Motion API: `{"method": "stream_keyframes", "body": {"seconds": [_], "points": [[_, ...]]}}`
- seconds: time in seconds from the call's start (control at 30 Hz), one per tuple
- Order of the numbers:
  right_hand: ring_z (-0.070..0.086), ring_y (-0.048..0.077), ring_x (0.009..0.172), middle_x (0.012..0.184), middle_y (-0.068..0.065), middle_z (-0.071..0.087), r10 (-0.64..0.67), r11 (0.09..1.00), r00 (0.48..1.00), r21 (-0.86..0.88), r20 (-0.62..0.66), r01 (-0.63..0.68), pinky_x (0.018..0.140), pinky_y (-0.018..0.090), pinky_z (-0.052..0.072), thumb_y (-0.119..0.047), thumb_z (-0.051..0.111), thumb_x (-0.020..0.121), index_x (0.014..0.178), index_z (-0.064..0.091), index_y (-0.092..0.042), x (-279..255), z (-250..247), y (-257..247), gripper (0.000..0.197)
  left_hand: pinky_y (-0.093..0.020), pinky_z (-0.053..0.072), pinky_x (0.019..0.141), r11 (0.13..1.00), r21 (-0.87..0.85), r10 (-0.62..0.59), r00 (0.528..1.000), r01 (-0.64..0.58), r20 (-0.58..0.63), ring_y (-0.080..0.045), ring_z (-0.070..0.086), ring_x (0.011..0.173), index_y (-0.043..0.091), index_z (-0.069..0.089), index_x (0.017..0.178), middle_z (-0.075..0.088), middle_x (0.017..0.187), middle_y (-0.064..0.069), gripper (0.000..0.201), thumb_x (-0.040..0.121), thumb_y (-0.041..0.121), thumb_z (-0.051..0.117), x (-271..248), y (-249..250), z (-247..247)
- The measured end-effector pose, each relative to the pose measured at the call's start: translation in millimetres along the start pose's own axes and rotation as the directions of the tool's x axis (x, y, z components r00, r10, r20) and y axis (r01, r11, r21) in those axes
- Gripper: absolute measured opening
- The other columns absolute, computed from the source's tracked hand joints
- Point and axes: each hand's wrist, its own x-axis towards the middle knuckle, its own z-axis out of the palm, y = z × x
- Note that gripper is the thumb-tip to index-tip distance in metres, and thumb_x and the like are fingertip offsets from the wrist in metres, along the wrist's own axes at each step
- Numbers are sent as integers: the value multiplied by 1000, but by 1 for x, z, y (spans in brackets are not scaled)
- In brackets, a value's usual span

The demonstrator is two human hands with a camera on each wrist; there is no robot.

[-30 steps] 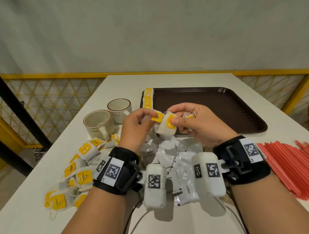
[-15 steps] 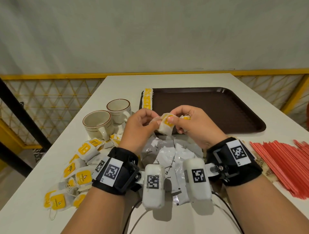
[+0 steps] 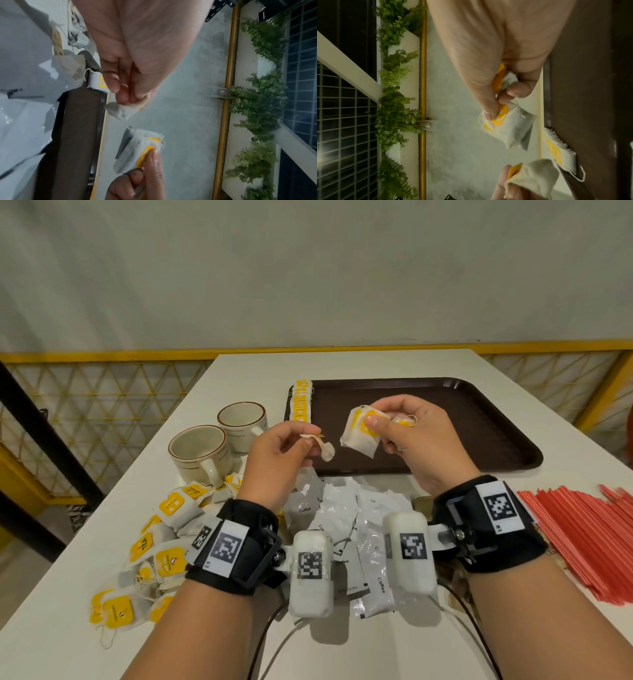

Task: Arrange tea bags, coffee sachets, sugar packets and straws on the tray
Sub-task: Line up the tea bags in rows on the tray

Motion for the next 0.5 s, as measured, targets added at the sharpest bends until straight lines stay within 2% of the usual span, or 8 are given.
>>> {"method": "stream_keyframes", "body": {"seconds": [0.07,0.17,0.23,0.3,0.37,0.5], "points": [[48,16,61,88,8,67,-15,1000,999,-13,31,15,53,20,44,-6,68,85,92,70,-15,0,-1,1,12,-17,50,63,998,-59,-38,999,37,-27,-5,66,73,19,69,90,71,89,-4,27,94,2,47,2,0,2],[51,14,63,94,11,68,-27,999,999,-20,38,28,57,21,46,-7,70,84,94,71,-16,1,-2,2,13,-21,50,65,996,-74,-47,997,42,-64,-9,65,72,18,70,89,70,87,-5,18,93,10,55,3,-1,1],[54,11,62,90,8,67,-22,1000,999,-20,39,23,57,20,47,-8,72,82,93,70,-16,2,-3,2,14,-20,52,66,1000,-25,-9,998,8,-67,-10,67,75,19,67,95,70,89,-3,16,92,8,57,3,-2,0],[53,11,61,86,6,66,-25,999,997,-38,68,27,56,20,47,-8,72,82,92,69,-16,1,-5,0,13,-18,53,64,999,-32,9,997,-11,-73,-10,68,76,19,59,107,70,89,-2,24,91,1,57,3,-3,-1],[53,10,61,84,3,67,-26,996,992,-83,127,37,56,19,47,-9,71,83,91,69,-17,-1,-6,-3,12,-17,52,63,998,-54,15,996,-20,-92,-10,67,76,18,53,111,70,85,-3,30,89,-2,59,3,-3,-3],[60,9,67,81,-1,69,-19,992,953,-115,302,56,62,22,52,-8,74,79,92,71,-18,-6,-3,-8,17,-17,50,64,998,-4,61,996,-61,-58,-6,64,74,16,68,98,72,88,-3,17,88,4,63,2,-1,-3]]}}
